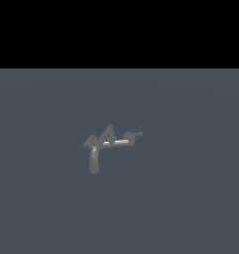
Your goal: Turn on the faucet by rotating a designated handle.
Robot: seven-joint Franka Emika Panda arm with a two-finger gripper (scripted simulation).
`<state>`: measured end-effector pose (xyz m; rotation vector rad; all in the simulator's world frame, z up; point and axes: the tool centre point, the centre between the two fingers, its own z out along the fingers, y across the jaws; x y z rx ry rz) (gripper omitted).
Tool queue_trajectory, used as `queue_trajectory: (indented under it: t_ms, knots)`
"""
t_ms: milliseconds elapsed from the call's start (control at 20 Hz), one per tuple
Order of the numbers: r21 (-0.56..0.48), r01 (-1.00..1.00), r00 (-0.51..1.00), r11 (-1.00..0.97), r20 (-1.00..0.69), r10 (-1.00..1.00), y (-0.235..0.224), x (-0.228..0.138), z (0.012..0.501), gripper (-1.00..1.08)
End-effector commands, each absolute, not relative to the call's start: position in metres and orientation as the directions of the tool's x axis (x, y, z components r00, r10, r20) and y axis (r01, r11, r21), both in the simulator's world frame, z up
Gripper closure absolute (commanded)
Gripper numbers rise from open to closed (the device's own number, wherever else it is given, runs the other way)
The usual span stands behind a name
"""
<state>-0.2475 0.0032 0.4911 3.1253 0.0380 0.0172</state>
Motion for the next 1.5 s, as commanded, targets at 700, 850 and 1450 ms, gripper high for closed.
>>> queue_trajectory:
  t_ms: [700, 850, 1450]
  knots:
    - [0.014, -0.097, 0.995, -0.995, 0.011, -0.096, 0.016, -0.224, 0.455, 1.08]
    - [0.012, -0.154, 0.988, -0.988, 0.011, -0.154, 0.021, -0.212, 0.438, 1.08]
    - [0.006, -0.431, 0.903, -0.903, 0.008, -0.431, 0.036, -0.148, 0.352, 1.08]
